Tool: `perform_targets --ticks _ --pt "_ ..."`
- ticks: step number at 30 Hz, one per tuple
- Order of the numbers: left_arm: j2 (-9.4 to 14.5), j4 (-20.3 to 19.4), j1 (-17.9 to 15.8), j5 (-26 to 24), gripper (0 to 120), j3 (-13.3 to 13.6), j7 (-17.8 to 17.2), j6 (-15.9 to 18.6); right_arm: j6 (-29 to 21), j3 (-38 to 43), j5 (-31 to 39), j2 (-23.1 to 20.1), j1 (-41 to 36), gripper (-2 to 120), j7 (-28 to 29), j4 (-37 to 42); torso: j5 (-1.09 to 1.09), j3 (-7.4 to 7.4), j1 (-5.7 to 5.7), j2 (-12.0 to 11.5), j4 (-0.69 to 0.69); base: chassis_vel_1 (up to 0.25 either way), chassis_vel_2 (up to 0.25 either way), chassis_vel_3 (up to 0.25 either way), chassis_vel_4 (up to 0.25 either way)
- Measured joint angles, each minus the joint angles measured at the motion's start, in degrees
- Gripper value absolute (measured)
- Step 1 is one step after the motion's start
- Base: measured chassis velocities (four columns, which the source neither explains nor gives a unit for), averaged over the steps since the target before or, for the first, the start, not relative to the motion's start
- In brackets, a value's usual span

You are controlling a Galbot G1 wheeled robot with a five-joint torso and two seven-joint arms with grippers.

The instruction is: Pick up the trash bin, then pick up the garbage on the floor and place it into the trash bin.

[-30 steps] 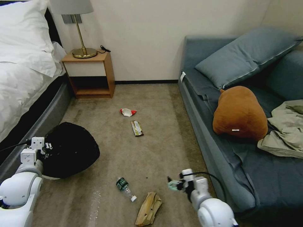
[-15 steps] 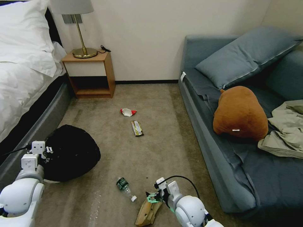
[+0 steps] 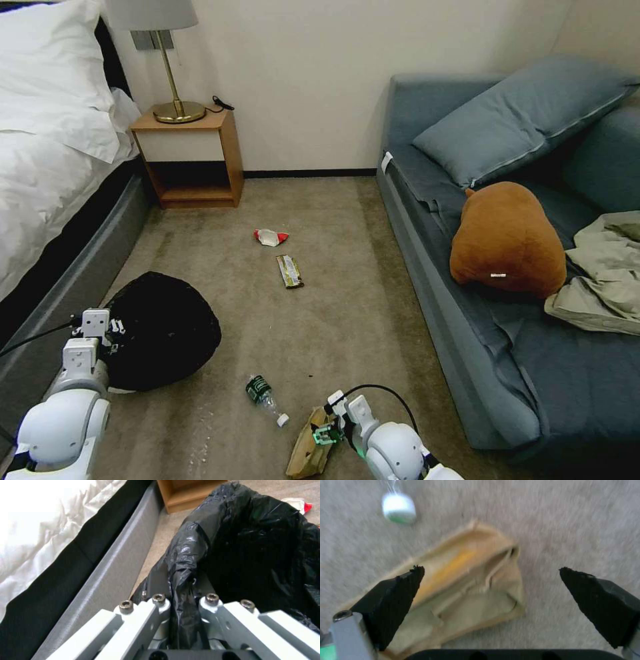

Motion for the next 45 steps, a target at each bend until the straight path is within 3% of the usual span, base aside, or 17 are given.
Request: perform_targets --ticks 8,12,17,20,23,26,34,37,45 --pt "0.0 -0.4 0.4 0.2 5 0.2 0.1 -0.1 1.9 0.2 -1.9 1.3 -0.2 100 -0.3 -4.0 0.0 0.0 0.0 0.0 0.0 0.0 0.0 0.0 0.0" --pt "0.0 -0.5 0.5 0.3 5 0.2 0.1 -0.2 2.3 0.1 -2.1 1.7 0.1 92 -0.6 -4.9 0.0 0.0 0.0 0.0 0.0 0.0 0.0 0.0 0.0" --pt "0.3 -0.3 0.4 0.3 5 0.2 0.2 -0.3 2.7 0.2 -2.2 1.8 0.3 68 -1.3 -5.1 0.0 0.0 0.0 0.0 0.0 0.0 0.0 0.0 0.0" --pt "0.3 -0.1 0.4 0.3 5 0.2 0.2 -0.4 2.8 0.2 -2.2 1.8 0.4 62 -1.4 -5.1 0.0 0.0 0.0 0.0 0.0 0.0 0.0 0.0 0.0" --pt "0.2 0.4 0.3 0.2 5 0.1 0.3 -0.9 3.2 0.4 -2.4 1.9 0.4 46 -1.4 -5.4 0.0 0.0 0.0 0.0 -0.01 0.0 0.0 0.0 0.0" --pt "0.2 0.5 0.3 0.2 5 0.1 0.3 -1.0 3.2 0.5 -2.4 1.9 0.4 41 -1.4 -5.4 0.0 0.0 0.0 0.0 0.0 0.0 0.0 0.0 0.0" --pt "0.6 -0.1 0.2 -0.4 5 -0.4 0.4 -1.0 3.2 1.4 -2.3 1.2 0.7 8 -1.4 -3.7 0.0 0.0 0.0 0.0 0.0 0.0 0.0 0.0 0.0" --pt "0.6 -0.1 0.3 -0.4 5 -0.4 0.5 -1.0 3.1 1.8 -2.1 0.8 0.9 0 -1.4 -2.5 0.0 0.0 0.0 0.0 0.0 0.0 0.0 0.0 0.0" --pt "0.3 -0.4 0.4 -0.3 5 -0.1 0.5 -1.0 1.9 2.9 -0.3 -1.5 2.9 0 -1.2 1.7 0.0 0.0 0.0 0.0 0.0 0.0 0.0 0.0 0.0"
